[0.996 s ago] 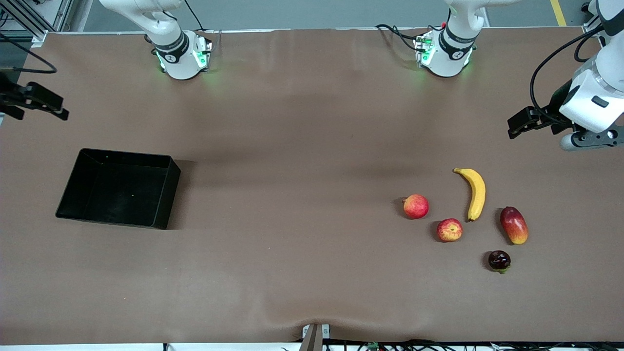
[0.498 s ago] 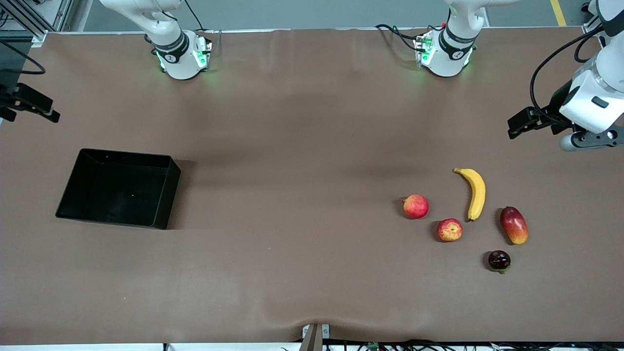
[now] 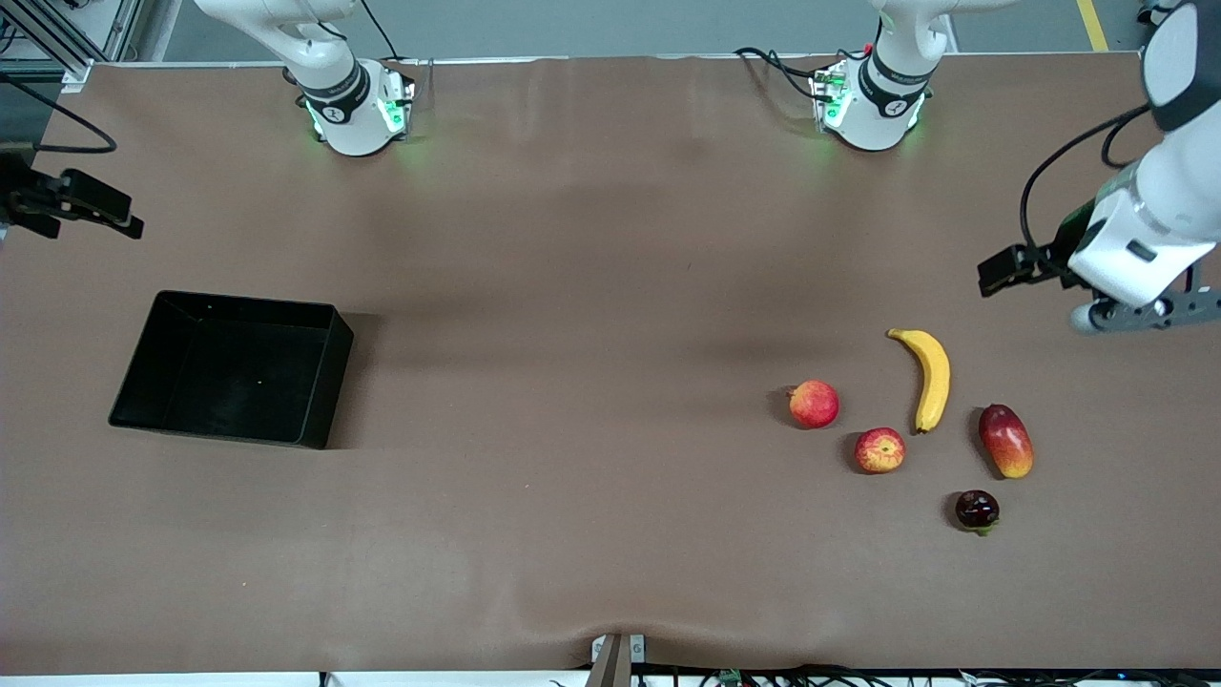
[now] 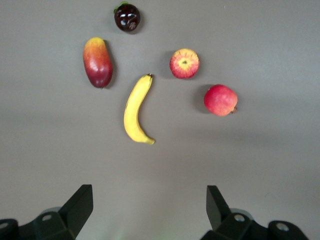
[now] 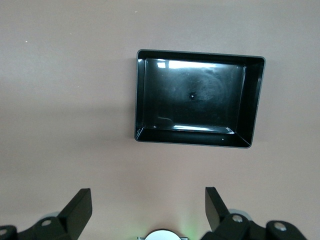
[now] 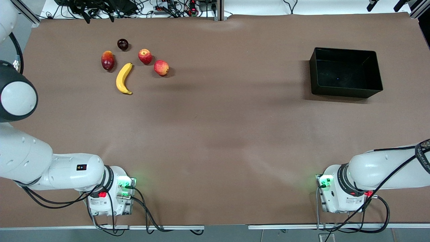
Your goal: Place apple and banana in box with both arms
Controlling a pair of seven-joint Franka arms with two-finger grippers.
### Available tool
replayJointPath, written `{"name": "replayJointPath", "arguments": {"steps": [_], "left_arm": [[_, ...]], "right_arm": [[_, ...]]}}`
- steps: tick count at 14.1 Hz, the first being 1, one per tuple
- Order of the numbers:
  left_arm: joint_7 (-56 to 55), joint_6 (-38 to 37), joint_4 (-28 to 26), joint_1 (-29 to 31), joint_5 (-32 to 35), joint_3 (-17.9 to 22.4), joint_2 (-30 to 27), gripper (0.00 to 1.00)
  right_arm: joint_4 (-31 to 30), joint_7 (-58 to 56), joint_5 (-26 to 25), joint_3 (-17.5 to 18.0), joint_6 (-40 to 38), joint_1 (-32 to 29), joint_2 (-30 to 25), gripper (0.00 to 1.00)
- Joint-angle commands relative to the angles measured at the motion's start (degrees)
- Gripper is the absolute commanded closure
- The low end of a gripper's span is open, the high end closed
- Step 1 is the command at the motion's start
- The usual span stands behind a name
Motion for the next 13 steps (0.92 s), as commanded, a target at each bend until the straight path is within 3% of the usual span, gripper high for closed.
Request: {"name": "replayJointPath", "arguments": {"steps": [1,4,6,7,13], "left_arm": [[-0.73,1.97,1.57,-0.42,1.03,-0.09,2.9,0.0],[-0.56,3.64,1.4,-0.43,1.12,-0.09,5.01,0.0],[-0.56,4.53,1.4,-0.42,1.12,-0.09,5.72,0.0],[-0.64,5.31,1.4,-0.51,1.12,-0.09,6.33,0.0],[-0.73,13.3,1.05,-0.51,1.12,-0.09,11.52,0.0]], "right_arm": [[0.05,-0.33,-0.16,-0.33,0.14,0.29,-0.11,0.0],[-0.04,-1.02,0.19,-0.6,0.15,-2.42,1.65,0.0],[0.31,-5.41,0.1,-0.6,-6.51,-3.92,0.77,0.0],[0.05,-5.34,-0.08,-0.6,-6.1,-4.1,1.29,0.0],[-0.48,-8.22,0.01,-0.68,6.71,-11.47,12.18,0.0]]}}
